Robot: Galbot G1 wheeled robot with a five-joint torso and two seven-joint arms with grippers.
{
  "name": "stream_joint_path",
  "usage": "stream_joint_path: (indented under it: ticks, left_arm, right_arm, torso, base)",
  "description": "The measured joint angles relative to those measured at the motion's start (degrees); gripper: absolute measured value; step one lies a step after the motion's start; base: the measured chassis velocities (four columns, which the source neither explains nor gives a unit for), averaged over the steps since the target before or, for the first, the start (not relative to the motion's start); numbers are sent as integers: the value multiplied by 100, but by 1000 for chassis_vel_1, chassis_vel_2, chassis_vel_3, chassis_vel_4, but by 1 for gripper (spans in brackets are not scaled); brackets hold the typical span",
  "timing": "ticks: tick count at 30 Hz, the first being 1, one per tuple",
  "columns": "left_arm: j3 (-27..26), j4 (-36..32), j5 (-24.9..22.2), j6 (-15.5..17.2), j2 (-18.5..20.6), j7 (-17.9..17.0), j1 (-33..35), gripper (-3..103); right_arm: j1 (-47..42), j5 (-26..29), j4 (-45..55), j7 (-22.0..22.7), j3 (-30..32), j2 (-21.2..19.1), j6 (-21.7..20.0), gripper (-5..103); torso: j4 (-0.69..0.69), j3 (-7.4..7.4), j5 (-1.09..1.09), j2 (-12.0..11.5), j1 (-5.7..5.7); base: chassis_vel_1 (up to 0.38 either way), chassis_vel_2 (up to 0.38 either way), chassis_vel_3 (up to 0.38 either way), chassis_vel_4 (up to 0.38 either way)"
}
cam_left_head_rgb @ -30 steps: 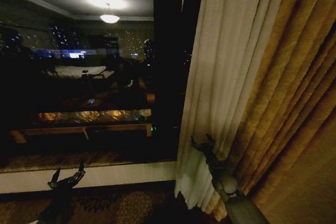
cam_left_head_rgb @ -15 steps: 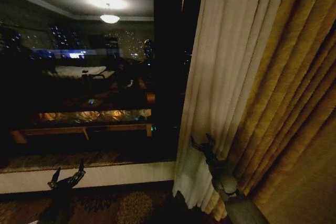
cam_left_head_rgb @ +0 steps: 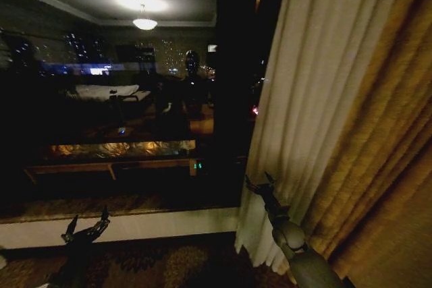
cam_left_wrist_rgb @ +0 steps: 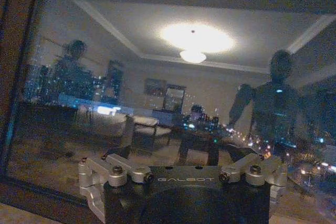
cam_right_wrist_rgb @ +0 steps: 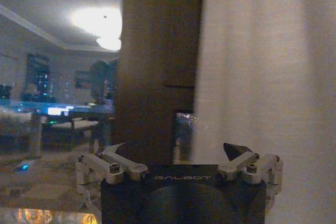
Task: Open the curtains by pulling them apart, changing their state from closed to fully open.
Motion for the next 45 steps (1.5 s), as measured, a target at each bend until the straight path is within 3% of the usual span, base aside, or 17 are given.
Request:
stream_joint_path:
  ticks: [45]
  left_arm:
    - [0,0,0,0,0,0,0,100]
  right_arm:
    - [2,0,-2,0,-1,1,0,100]
  torso:
    - [1,0,0,0,-1]
  base:
    - [350,351,-353,-349]
